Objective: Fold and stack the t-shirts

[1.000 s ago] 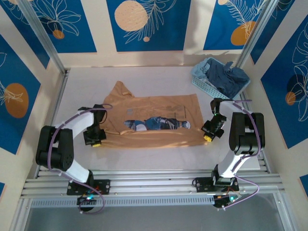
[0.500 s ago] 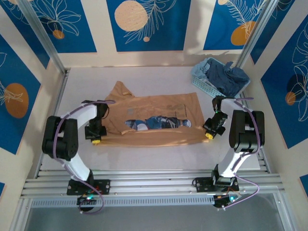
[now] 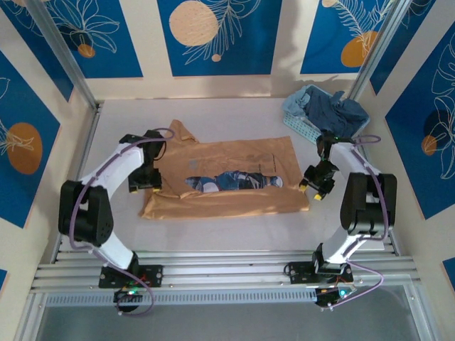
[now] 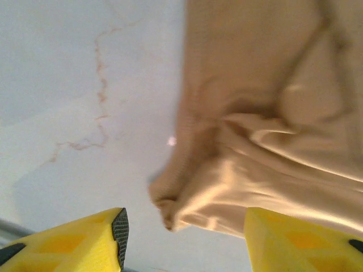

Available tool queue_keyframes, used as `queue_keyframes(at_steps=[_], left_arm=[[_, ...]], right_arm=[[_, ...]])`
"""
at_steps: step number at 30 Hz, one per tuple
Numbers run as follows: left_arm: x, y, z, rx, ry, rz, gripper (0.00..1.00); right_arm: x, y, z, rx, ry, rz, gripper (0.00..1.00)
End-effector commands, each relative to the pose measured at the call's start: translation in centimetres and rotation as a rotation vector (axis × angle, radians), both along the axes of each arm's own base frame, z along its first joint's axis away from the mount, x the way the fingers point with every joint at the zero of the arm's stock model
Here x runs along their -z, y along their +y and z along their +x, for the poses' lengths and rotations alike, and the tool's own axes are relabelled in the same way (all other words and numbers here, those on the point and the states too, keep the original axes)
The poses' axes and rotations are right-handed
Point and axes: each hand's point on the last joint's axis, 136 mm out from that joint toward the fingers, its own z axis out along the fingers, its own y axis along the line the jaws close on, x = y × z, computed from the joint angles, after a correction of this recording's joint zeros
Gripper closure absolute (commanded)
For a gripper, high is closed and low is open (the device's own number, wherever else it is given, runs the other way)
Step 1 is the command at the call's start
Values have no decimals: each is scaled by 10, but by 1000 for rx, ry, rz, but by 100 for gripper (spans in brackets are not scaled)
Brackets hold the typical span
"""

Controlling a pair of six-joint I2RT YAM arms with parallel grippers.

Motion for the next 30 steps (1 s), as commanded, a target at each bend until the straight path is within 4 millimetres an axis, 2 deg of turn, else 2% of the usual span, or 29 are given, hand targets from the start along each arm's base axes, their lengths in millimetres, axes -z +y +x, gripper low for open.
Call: queue_keyframes(at_steps=[1, 2, 4, 6, 9, 11, 17, 20, 23, 27, 30], left_arm=[[-5, -45, -5, -131, -24, -213, 43], [-2, -60, -2, -167, -36, -285, 44], [6, -86, 5, -275, -47, -418, 43], [16, -104, 9, -369, -47, -502, 43], [33, -114, 8, -466, -19, -524, 42], [42, -118, 9, -502, -6, -535, 42], [58, -129, 11, -548, 22, -559, 46], [63, -128, 11, -539, 29, -533, 53], [65, -126, 13, -531, 22, -512, 70], [57, -122, 21, -480, 0, -475, 98], [51, -123, 27, -413, -8, -445, 100]], right_arm=[[-37, 24, 9, -61, -108, 52, 45], [-42, 32, 12, -81, -133, 75, 44], [-54, 63, 22, -158, -216, 187, 43], [-64, 96, 28, -238, -268, 307, 42], [-72, 129, 29, -324, -298, 403, 43], [-74, 141, 29, -342, -309, 434, 43], [-72, 150, 23, -341, -295, 459, 44], [-71, 149, 22, -341, -292, 457, 45], [-71, 149, 22, -338, -288, 457, 48], [-72, 149, 22, -334, -291, 457, 52], [-72, 148, 22, -331, -288, 456, 54]])
